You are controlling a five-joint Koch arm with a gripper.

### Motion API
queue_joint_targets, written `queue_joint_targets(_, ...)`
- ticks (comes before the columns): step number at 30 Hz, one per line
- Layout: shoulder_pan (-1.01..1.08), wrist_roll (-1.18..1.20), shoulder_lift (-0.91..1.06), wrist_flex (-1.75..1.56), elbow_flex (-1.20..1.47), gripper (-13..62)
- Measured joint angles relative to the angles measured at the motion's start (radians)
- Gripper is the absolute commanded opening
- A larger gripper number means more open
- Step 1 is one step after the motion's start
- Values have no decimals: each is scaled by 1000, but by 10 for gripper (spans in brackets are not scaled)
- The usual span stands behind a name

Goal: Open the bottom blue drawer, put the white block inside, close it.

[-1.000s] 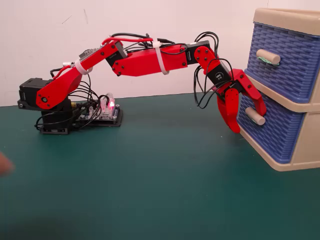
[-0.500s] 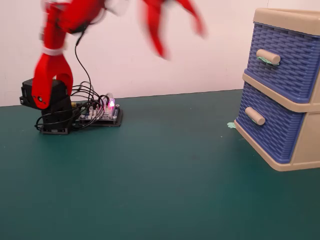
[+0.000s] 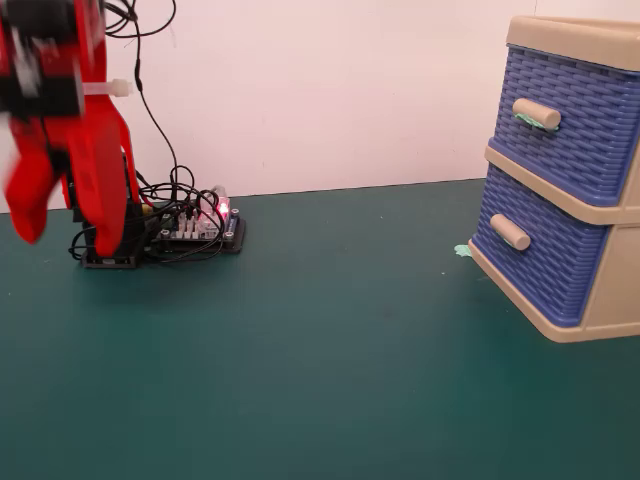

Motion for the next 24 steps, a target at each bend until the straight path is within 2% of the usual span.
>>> queue_joint_targets(5, 2, -57, 209, -221, 506, 341)
queue_joint_targets(8, 2, -120, 356, -235, 635, 340)
queue_joint_targets(14, 15, -370, 411, -187, 661, 341)
queue_joint_targets(24, 20, -371, 411, -186, 658, 342)
